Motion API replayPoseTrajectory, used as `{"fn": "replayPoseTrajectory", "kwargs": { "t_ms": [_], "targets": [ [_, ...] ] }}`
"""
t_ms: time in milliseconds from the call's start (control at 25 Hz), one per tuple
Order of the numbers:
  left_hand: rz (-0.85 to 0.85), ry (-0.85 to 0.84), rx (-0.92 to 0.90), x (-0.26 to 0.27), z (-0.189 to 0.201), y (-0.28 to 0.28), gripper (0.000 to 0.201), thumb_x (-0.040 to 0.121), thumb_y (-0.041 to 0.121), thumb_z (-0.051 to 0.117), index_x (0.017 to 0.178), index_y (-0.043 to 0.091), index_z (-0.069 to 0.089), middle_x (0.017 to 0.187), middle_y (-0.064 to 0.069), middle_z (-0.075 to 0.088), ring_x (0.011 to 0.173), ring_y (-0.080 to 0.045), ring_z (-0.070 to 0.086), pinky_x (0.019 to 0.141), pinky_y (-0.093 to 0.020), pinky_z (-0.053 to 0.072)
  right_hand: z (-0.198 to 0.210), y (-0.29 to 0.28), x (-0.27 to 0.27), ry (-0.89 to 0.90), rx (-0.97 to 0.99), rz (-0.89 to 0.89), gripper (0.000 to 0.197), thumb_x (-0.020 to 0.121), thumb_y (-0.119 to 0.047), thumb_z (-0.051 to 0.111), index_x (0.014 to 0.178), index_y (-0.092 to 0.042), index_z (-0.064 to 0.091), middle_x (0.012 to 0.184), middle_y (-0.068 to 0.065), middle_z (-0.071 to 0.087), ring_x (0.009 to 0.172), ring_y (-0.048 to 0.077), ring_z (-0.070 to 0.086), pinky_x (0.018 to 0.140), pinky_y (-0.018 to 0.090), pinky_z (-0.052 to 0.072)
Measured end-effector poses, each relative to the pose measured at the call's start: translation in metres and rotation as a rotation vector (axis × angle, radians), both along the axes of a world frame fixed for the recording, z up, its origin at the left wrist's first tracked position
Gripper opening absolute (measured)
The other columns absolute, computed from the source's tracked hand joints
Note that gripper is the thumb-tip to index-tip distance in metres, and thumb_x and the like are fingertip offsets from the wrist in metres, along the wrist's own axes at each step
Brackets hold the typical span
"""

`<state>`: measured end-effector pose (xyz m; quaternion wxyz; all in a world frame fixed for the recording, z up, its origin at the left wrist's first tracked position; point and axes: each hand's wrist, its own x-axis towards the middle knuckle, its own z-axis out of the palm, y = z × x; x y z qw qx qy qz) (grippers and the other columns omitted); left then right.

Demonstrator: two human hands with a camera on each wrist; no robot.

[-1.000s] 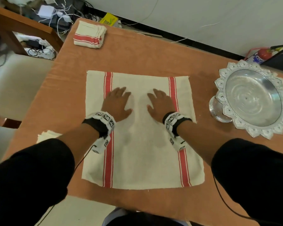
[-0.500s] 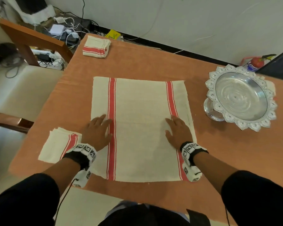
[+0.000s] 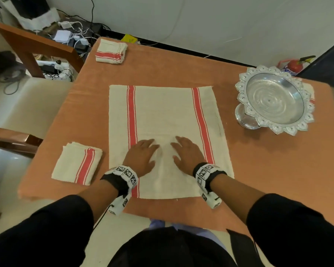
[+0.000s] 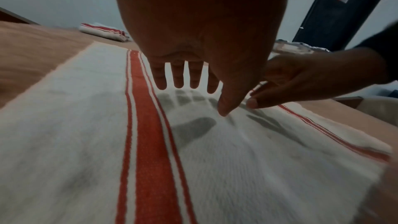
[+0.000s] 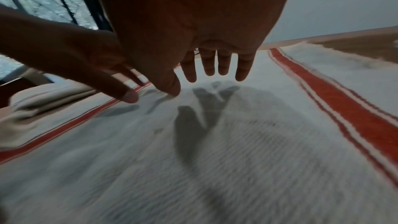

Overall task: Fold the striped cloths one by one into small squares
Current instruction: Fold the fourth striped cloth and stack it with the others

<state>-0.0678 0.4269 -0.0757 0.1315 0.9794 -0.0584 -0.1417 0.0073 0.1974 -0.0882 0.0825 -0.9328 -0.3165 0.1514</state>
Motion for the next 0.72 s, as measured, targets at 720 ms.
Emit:
{"fn": "replayPoseTrajectory", "kwargs": {
  "t_ms": [720],
  "targets": [
    [0.366,-0.164,0.085,-0.146,-0.018,0.004,0.048,0.092,0.03,0.063,0.139,0.021,0.057,0.145,-0.01,0.055,0.128,-0.033,0.052,0.104,-0.051,0.048,-0.031,-0.132,-0.062,-0.055,0.038,-0.121,0.062,0.098,-0.044,0.044,0.157,-0.029,0.032,0.166,0.005,0.025,0.151,0.029,0.027,0.118,0.049,0.034]
  ]
}}
